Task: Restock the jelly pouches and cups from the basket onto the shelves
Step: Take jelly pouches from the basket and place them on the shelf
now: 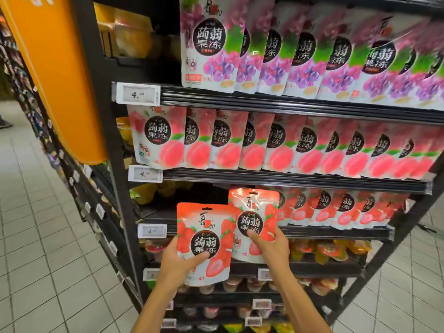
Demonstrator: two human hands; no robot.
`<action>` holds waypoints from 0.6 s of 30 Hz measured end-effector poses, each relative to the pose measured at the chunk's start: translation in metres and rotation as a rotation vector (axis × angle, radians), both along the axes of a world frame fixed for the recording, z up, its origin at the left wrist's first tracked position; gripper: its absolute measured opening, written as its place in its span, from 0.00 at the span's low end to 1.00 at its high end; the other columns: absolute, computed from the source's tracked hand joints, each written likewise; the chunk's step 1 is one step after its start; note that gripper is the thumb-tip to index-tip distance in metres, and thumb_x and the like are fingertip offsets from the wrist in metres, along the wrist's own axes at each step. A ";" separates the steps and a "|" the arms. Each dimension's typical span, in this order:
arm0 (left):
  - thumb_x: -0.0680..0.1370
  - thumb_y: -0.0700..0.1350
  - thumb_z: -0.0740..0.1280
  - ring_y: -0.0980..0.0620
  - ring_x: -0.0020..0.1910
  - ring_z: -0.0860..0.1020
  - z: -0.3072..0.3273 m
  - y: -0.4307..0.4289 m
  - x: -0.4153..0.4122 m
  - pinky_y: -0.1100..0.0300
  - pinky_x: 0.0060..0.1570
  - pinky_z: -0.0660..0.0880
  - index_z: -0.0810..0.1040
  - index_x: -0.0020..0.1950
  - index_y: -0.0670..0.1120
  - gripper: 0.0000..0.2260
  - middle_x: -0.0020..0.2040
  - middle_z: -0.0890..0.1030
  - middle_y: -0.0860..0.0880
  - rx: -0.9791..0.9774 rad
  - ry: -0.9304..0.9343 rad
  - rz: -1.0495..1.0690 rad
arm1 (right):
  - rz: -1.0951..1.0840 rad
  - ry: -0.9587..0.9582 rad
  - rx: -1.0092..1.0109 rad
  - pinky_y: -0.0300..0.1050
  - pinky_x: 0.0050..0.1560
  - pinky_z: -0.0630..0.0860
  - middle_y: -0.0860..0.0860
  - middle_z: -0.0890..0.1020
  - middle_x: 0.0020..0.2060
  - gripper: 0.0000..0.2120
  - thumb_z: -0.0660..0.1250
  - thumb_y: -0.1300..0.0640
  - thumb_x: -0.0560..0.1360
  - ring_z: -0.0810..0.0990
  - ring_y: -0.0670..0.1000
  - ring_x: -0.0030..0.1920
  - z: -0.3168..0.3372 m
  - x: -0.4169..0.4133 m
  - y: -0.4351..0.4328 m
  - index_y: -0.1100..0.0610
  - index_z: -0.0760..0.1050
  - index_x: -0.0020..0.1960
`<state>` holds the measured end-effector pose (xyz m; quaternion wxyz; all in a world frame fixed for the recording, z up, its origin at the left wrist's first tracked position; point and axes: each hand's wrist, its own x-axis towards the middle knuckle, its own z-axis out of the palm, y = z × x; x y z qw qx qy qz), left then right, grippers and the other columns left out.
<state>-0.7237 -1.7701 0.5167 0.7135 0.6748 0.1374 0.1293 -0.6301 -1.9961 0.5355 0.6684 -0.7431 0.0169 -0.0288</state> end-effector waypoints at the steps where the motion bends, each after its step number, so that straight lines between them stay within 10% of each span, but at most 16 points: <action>1: 0.55 0.49 0.83 0.52 0.46 0.85 0.000 -0.002 0.001 0.58 0.39 0.82 0.78 0.56 0.50 0.31 0.48 0.86 0.52 0.000 0.002 0.005 | -0.004 -0.009 -0.022 0.50 0.53 0.79 0.45 0.85 0.48 0.24 0.80 0.45 0.62 0.82 0.49 0.53 0.001 0.005 0.001 0.48 0.79 0.55; 18: 0.57 0.46 0.84 0.49 0.47 0.85 0.011 -0.001 0.036 0.54 0.42 0.82 0.78 0.57 0.50 0.31 0.49 0.86 0.49 0.013 0.061 0.046 | -0.113 -0.053 0.070 0.53 0.65 0.72 0.51 0.78 0.63 0.36 0.79 0.47 0.66 0.74 0.53 0.66 0.003 0.079 0.038 0.56 0.71 0.69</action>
